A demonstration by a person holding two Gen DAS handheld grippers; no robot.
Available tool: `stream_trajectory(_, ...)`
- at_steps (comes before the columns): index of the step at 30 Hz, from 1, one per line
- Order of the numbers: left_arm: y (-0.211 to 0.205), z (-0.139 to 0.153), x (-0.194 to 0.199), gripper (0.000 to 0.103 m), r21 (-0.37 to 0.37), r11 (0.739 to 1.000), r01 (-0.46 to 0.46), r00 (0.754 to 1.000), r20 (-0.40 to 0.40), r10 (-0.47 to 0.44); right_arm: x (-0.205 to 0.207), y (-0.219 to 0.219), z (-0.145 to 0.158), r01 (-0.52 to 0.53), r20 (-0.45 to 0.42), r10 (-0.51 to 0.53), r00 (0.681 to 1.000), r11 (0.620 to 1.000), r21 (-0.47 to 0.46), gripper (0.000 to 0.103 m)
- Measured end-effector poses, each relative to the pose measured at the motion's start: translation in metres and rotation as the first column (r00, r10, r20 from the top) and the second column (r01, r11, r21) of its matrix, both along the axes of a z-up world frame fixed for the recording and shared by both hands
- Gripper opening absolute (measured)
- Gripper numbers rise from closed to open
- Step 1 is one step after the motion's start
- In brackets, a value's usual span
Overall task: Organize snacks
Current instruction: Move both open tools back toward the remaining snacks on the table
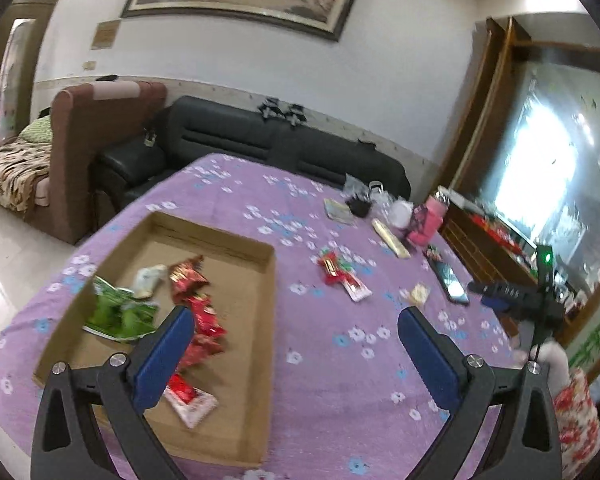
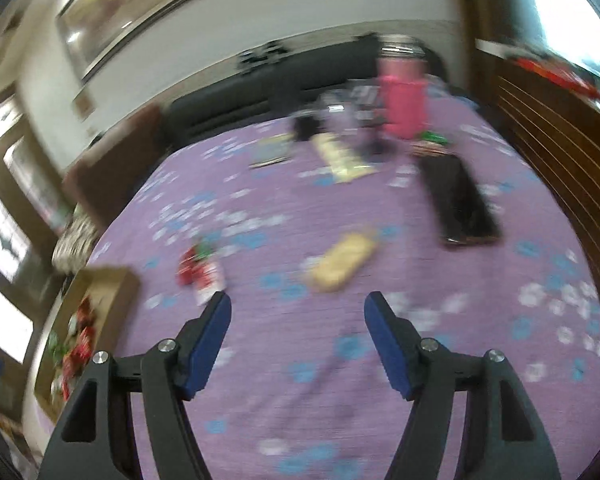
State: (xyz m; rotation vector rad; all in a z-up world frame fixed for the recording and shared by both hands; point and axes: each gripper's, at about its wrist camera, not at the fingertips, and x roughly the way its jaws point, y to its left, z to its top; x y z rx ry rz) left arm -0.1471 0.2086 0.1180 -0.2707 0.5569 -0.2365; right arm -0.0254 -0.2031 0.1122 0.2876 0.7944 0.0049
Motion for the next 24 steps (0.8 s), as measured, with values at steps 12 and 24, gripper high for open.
stream_trajectory(12, -0.041, -0.017, 0.020, 0.102, 0.061, 0.996, 0.068, 0.994, -0.089, -0.062, 0.039, -0.007, -0.045, 0.011, -0.094, -0.006, 0.996, 0.999, 0.053, 0.068)
stream_trajectory(24, -0.032, -0.032, 0.031, 0.102, 0.038, 0.997, 0.069, 0.988, -0.140, -0.063, 0.103, 0.133, -0.068, -0.265, -0.159, 0.256, 0.954, 0.963, -0.043, 0.066)
